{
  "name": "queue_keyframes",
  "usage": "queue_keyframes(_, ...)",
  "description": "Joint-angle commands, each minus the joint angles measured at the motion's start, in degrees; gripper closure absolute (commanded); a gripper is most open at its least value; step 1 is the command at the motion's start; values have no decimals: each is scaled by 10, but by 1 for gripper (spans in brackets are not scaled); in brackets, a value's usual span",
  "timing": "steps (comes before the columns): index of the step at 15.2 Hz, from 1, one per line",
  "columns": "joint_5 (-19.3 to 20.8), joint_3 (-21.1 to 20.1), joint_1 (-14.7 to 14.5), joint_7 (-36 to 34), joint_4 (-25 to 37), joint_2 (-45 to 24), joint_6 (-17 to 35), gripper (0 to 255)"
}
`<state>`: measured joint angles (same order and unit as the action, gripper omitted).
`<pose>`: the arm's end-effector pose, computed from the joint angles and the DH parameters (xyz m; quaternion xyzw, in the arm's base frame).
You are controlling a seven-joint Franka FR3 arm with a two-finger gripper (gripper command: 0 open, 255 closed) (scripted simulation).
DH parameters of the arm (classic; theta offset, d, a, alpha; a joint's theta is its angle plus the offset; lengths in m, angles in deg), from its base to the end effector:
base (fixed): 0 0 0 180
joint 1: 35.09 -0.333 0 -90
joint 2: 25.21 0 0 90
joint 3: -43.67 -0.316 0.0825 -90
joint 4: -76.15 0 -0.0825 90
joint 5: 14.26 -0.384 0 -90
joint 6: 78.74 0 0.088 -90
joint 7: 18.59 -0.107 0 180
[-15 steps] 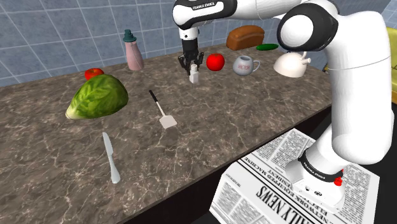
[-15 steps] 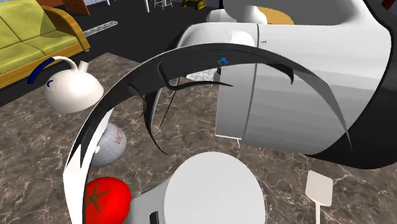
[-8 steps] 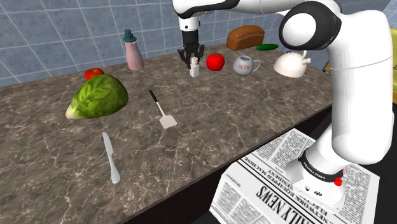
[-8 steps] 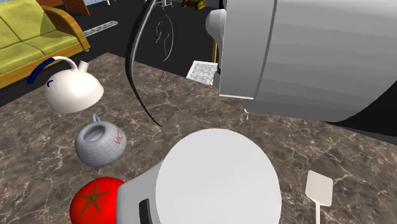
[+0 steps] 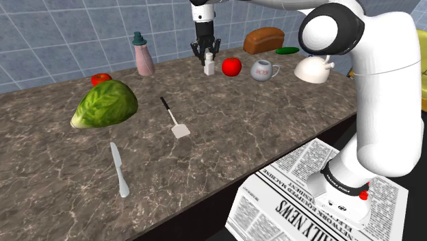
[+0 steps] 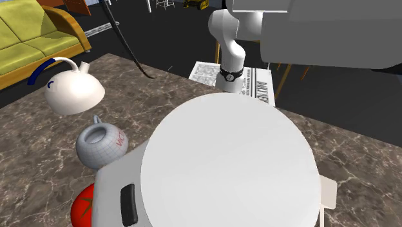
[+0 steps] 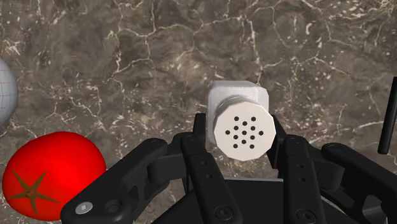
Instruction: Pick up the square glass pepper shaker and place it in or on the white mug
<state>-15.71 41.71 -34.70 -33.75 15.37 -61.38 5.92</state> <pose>0.7073 0.0152 0.4518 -0.9867 0.1200 0.1090 0.0073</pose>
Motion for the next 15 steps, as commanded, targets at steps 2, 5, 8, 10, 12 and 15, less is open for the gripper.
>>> queue_keyframes(2,0,0,0,-1,33,-5,-28,255)
queue_keyframes(5,0,0,-1,-2,72,-14,-57,255)
queue_keyframes(8,0,0,-1,-4,120,-29,-91,255)
queue_keyframes(10,1,2,8,7,103,-16,-87,255)
queue_keyframes(12,2,7,25,30,62,9,-72,255)
queue_keyframes(15,4,15,51,64,18,37,-57,255)
